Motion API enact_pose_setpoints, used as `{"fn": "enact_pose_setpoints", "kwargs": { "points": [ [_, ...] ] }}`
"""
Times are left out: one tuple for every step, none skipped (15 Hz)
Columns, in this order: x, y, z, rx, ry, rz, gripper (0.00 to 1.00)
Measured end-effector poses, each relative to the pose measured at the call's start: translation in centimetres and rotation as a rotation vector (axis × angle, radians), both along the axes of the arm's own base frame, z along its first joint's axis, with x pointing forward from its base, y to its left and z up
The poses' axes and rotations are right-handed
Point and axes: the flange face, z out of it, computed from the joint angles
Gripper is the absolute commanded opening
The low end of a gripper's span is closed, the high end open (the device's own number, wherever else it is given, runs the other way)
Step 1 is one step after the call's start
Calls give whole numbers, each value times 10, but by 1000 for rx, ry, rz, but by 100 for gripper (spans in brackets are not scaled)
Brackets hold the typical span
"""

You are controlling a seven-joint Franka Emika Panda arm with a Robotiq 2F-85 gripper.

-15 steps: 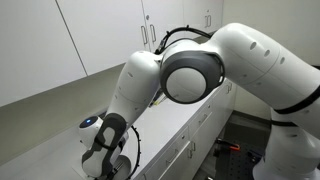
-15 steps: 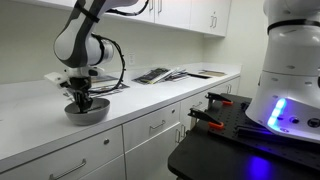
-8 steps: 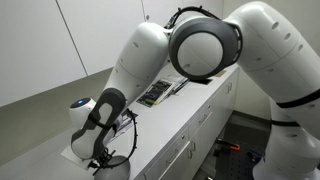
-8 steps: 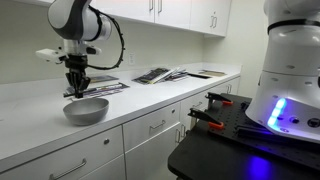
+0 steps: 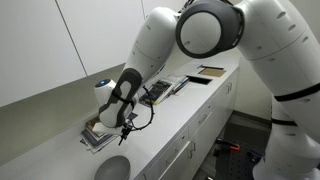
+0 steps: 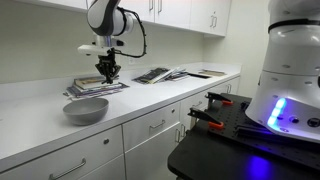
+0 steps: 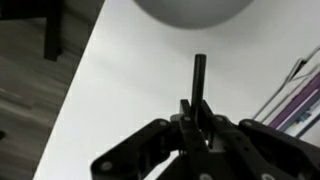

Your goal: Put the pen on the counter

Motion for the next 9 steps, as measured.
{"fn": "enact_pose_setpoints", "kwargs": {
  "points": [
    [1, -21, -6, -9, 8, -7, 3],
    [1, -39, -11, -15, 18, -11, 3],
    [1, -55, -18, -21, 28, -11, 3],
    [0, -67, -25, -25, 40, -1, 3],
    [-1, -77, -32, -29, 54, 20, 3],
    [-3, -86, -38, -34, 67, 41, 3],
    [-5, -93, -45, -38, 81, 66, 3],
    [-7, -99, -51, -41, 95, 94, 3],
    [-9, -104, -57, -43, 108, 128, 3]
  ]
}}
